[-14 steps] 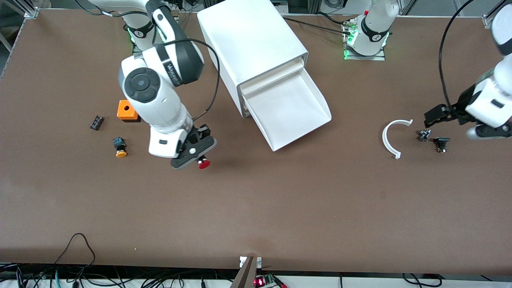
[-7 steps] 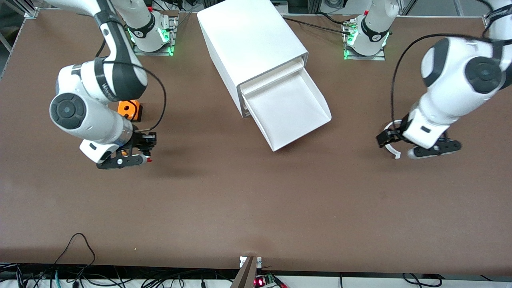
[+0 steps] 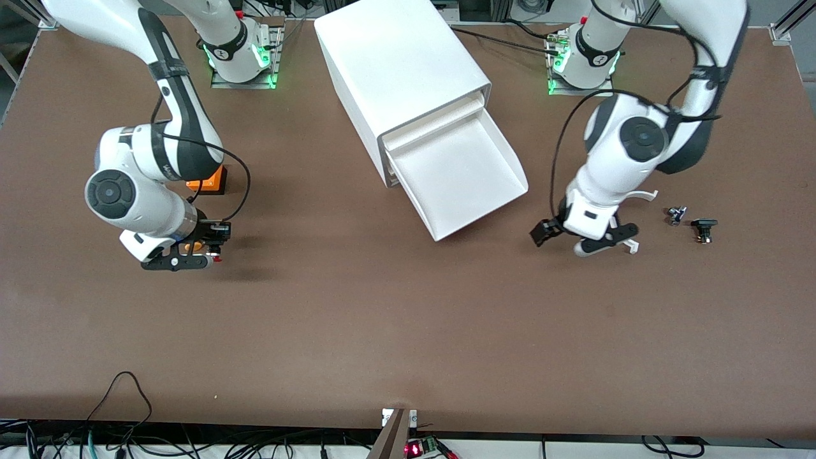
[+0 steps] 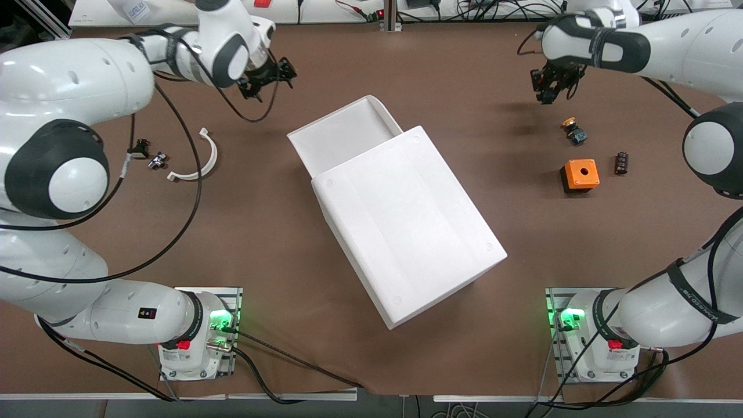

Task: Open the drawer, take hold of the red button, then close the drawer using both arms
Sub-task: 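Carry the red button beside the yellow button with the right gripper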

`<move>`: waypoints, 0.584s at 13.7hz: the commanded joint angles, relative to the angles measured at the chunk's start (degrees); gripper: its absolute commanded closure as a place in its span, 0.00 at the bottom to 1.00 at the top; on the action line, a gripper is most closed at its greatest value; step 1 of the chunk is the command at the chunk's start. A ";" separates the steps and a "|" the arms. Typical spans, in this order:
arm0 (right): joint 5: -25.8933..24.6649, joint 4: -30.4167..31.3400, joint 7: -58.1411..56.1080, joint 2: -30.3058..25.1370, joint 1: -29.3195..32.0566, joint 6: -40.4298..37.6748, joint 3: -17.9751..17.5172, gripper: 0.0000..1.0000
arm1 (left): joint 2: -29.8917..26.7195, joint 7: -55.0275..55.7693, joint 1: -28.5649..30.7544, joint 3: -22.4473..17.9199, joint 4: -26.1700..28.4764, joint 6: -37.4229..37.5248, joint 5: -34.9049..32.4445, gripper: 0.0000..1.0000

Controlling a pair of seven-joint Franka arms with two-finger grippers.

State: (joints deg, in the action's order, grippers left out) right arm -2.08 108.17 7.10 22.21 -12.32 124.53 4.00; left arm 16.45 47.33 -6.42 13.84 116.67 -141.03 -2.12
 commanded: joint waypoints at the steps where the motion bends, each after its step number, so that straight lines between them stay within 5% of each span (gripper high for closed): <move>1: -1.61 6.86 1.43 -1.73 1.16 7.11 -1.36 0.75 | 3.85 9.86 -4.29 -0.04 -0.39 -5.21 -0.34 0.00; 5: -7.84 15.82 1.08 -1.02 1.16 18.88 -1.54 0.74 | 4.30 16.90 -7.46 0.48 1.01 -5.66 -0.34 0.00; 8: -11.96 16.37 1.07 0.03 1.25 20.32 -1.54 0.70 | 4.30 16.92 -7.82 3.82 2.86 -5.66 3.94 0.00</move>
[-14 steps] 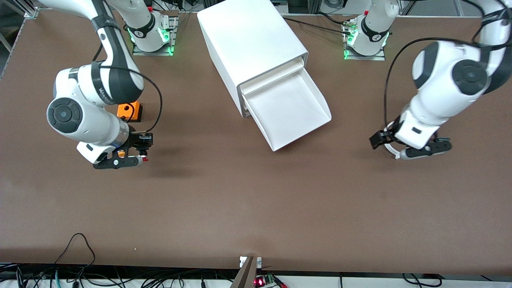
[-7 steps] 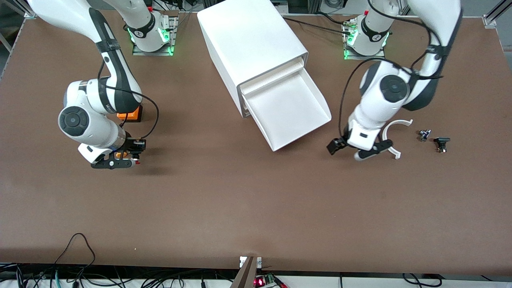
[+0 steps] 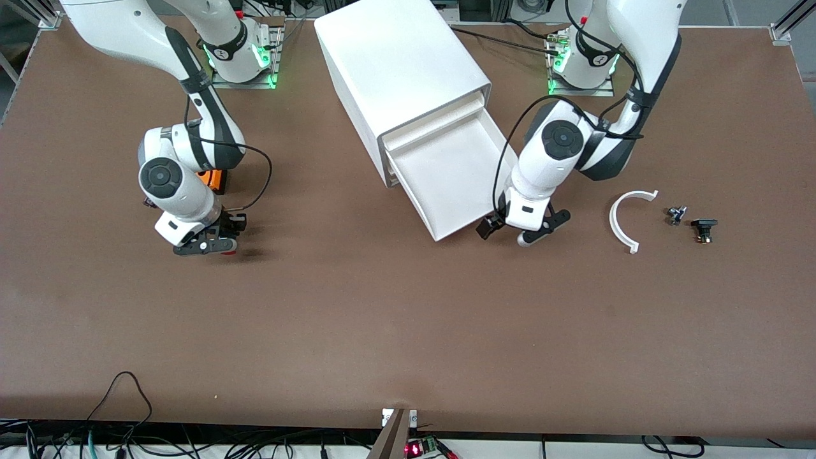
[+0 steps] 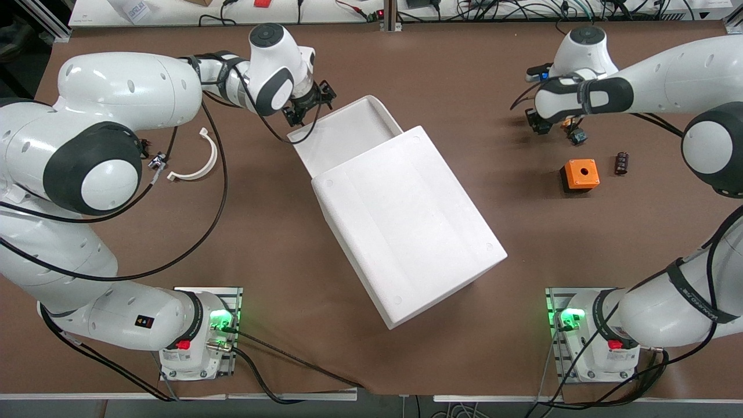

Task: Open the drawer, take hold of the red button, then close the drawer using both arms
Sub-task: 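Set down the red button while the left gripper pushes the drawer shut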

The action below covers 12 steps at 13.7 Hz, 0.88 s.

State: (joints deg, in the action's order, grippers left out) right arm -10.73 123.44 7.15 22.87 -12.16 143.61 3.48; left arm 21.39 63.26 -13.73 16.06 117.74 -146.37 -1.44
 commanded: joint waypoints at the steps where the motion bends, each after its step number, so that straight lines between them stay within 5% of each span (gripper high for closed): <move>1: -4.99 1.02 0.94 -0.46 1.09 1.24 -1.02 0.70 | -0.82 0.98 -0.77 2.82 2.22 -0.23 6.68 0.00; 2: -6.40 0.93 1.03 -0.54 1.09 1.15 -1.20 0.65 | -1.35 0.90 -0.77 3.35 2.84 0.03 9.76 0.00; 4: -6.32 0.40 1.99 -0.80 1.09 0.80 -1.20 0.00 | -2.14 0.72 -0.77 4.76 3.63 0.47 14.86 0.00; 8: -5.80 -2.49 3.74 -2.82 1.26 -3.40 -2.86 0.00 | -3.54 -0.07 -0.77 7.40 6.17 1.69 17.53 0.00; 12: -5.71 -12.48 5.33 -3.97 1.26 -18.75 -5.76 0.00 | -5.83 -0.16 -0.77 11.87 7.23 5.39 17.53 0.00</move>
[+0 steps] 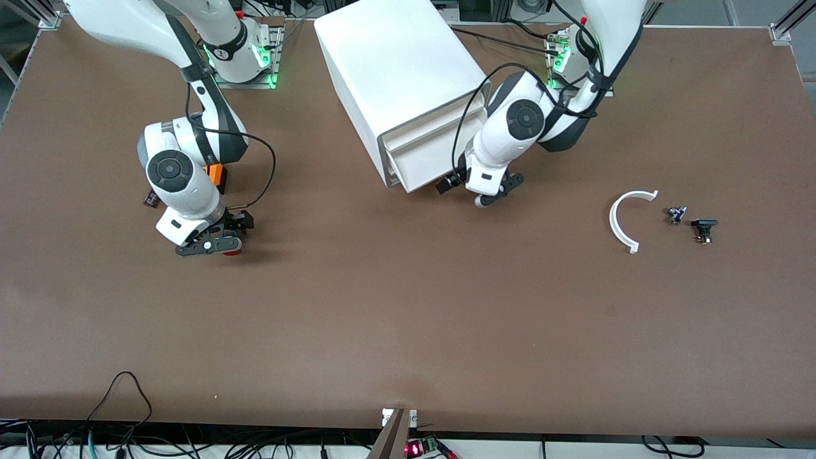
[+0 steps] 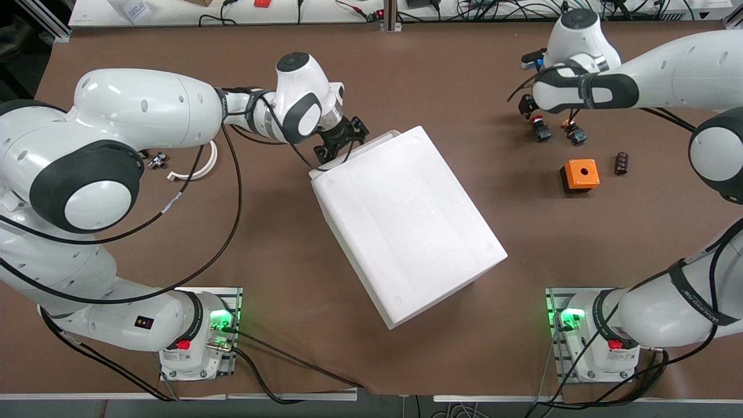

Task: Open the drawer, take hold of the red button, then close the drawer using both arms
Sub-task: 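Set down the red button while the left gripper pushes the drawer shut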

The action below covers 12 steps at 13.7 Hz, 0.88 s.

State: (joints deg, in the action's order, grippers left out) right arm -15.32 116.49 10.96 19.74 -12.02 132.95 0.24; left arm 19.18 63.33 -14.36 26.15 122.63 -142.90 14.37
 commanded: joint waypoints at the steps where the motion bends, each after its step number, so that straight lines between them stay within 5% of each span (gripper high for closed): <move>1: -1.03 -9.40 1.52 -0.85 1.03 -13.02 -3.14 0.00 | -4.05 -0.23 -0.14 2.06 3.22 1.92 1.72 0.00; 4: -0.86 -20.12 1.52 -0.76 1.12 -26.38 -4.71 0.00 | -4.23 -0.23 -0.14 2.50 3.84 3.14 1.72 0.00; 9: 8.98 -42.19 7.47 0.03 0.86 -50.65 -4.81 0.00 | -4.58 -0.14 -0.14 6.19 3.84 4.56 1.80 0.00; 12: 9.34 -44.85 9.96 -0.58 0.68 -53.31 -4.55 0.00 | -5.11 -0.14 0.56 6.11 3.84 4.64 1.80 0.00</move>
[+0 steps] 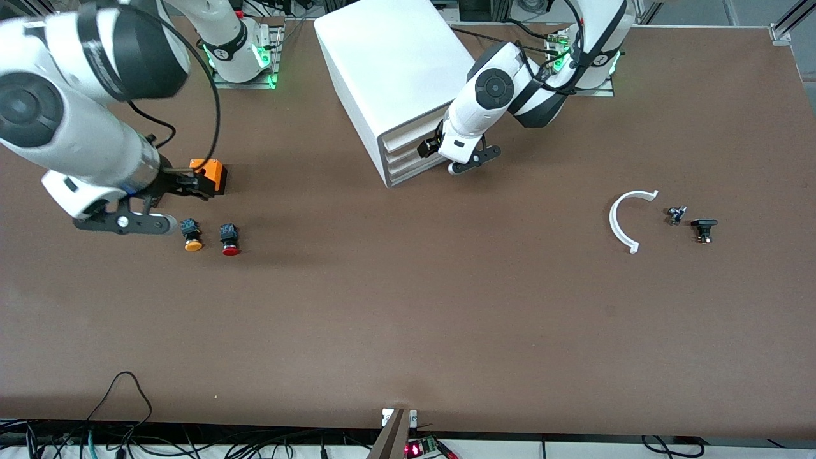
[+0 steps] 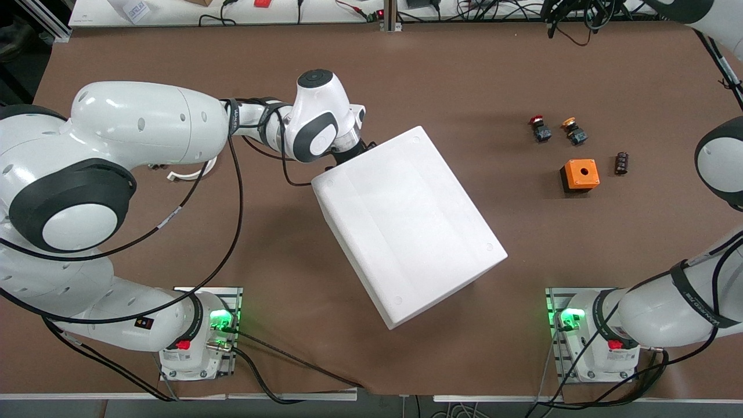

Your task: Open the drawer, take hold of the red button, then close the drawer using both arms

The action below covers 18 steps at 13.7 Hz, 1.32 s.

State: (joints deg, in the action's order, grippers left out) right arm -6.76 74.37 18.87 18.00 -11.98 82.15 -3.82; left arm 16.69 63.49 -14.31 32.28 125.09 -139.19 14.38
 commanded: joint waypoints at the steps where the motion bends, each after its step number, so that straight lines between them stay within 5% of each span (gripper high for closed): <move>1: 0.78 -3.44 2.05 1.08 1.16 -3.04 0.04 0.00 | -2.98 -0.39 1.56 -0.11 1.39 0.94 1.79 0.00; 5: 1.13 -2.41 1.60 -0.85 10.03 -3.05 -0.13 0.00 | -5.69 -0.56 11.03 -1.94 -0.97 -0.03 1.00 0.00; 7: 1.57 4.86 -0.14 -5.67 12.41 1.84 -0.22 0.00 | -8.06 -4.40 14.91 -3.96 -3.26 0.67 1.00 0.00; 9: 2.54 11.38 -3.82 -9.63 13.21 6.08 -0.05 0.00 | -10.44 -8.80 15.80 -10.27 -5.63 3.38 0.83 0.00; 14: 2.71 13.68 -13.15 -10.26 13.91 5.56 2.50 0.00 | -12.12 -37.68 16.77 -24.60 -20.03 25.33 -0.32 0.00; 18: 2.71 28.25 -16.14 -21.49 13.91 11.62 3.12 0.00 | -14.48 -52.50 16.69 -29.81 -27.88 37.84 -5.12 0.00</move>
State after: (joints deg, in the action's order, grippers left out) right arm -5.17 92.27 4.59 5.13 1.48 89.78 -0.60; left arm 3.48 14.28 3.03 2.70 99.64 -105.02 13.29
